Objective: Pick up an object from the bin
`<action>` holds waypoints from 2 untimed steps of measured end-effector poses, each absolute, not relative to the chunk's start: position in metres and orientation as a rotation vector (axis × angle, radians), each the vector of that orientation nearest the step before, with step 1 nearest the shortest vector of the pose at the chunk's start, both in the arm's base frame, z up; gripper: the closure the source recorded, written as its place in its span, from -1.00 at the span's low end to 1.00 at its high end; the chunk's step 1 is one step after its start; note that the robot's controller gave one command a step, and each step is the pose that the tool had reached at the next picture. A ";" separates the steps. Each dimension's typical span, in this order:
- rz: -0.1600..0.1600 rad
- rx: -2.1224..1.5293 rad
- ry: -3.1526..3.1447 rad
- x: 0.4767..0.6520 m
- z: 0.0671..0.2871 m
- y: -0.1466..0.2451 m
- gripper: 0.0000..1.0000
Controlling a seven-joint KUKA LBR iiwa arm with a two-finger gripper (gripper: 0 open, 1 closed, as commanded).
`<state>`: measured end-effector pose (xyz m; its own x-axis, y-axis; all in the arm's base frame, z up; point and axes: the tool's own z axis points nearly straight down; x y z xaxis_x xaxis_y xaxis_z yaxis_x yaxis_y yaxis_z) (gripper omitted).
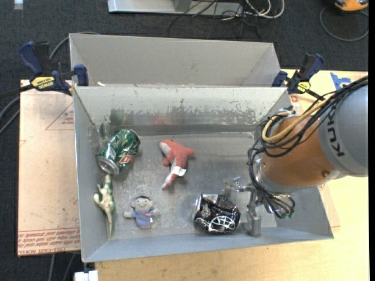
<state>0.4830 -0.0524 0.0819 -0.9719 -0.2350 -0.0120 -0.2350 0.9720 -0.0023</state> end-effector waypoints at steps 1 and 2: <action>0.002 -0.290 3.126 0.482 0.075 -0.049 1.00; -0.001 -0.287 3.109 0.486 0.077 -0.049 -1.00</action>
Offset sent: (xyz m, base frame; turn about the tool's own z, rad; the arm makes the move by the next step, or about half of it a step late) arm 0.0000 0.0000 0.0000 0.0000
